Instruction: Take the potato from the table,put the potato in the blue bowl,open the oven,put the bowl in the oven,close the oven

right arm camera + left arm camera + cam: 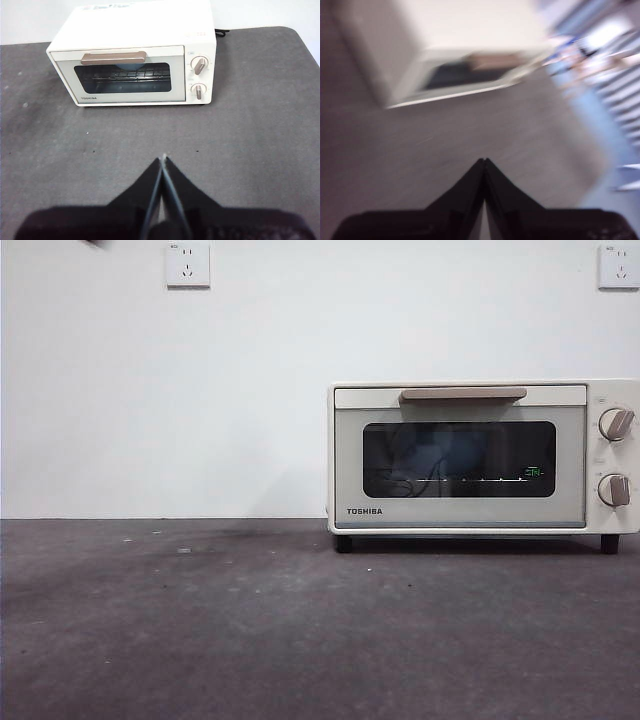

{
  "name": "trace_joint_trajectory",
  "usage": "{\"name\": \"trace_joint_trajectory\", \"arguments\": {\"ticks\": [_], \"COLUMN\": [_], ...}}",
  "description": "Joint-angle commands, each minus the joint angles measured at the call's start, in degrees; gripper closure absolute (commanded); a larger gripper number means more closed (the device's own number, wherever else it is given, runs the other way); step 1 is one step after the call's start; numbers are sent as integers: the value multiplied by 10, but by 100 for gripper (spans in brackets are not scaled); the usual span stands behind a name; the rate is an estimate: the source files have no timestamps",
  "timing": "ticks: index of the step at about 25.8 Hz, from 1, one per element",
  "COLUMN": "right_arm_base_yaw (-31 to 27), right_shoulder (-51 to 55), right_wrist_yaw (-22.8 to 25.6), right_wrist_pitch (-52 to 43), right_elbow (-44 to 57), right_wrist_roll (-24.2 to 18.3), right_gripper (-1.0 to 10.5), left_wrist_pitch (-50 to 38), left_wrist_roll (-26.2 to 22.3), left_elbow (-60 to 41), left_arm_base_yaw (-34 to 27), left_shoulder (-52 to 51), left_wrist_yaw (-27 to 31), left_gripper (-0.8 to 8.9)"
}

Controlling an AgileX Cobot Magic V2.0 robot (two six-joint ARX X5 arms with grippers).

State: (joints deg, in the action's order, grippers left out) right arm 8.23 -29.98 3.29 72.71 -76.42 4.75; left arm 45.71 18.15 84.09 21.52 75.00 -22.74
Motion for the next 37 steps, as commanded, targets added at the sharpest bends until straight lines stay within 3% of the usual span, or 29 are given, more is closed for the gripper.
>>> {"name": "trace_joint_trajectory", "arguments": {"ticks": [1, 10, 17, 20, 35, 36, 37], "right_arm_base_yaw": [0, 13, 19, 19, 19, 19, 19], "right_shoulder": [2, 2, 1, 1, -7, -8, -10], "right_wrist_yaw": [11, 23, 23, 23, 23, 23, 23], "right_wrist_pitch": [-2, 27, 28, 28, 31, 33, 37], "right_elbow": [3, 3, 3, 3, 3, 3, 3], "right_wrist_roll": [6, -9, -9, -8, -8, -8, -8], "right_gripper": [948, 948, 947, 947, 947, 947, 947], "left_wrist_pitch": [93, 210, 281, 292, 292, 290, 283], "left_wrist_roll": [-98, -72, -72, -72, -72, -78, -127], "left_elbow": [-1, -1, 0, 0, 0, 0, -2], "left_arm_base_yaw": [20, 73, 75, 75, 71, 66, 56], "left_shoulder": [-77, -274, -371, -386, -322, -321, -321], "left_wrist_yaw": [122, 240, 308, 329, 328, 329, 333], "left_gripper": [820, 819, 818, 818, 818, 818, 818]}}
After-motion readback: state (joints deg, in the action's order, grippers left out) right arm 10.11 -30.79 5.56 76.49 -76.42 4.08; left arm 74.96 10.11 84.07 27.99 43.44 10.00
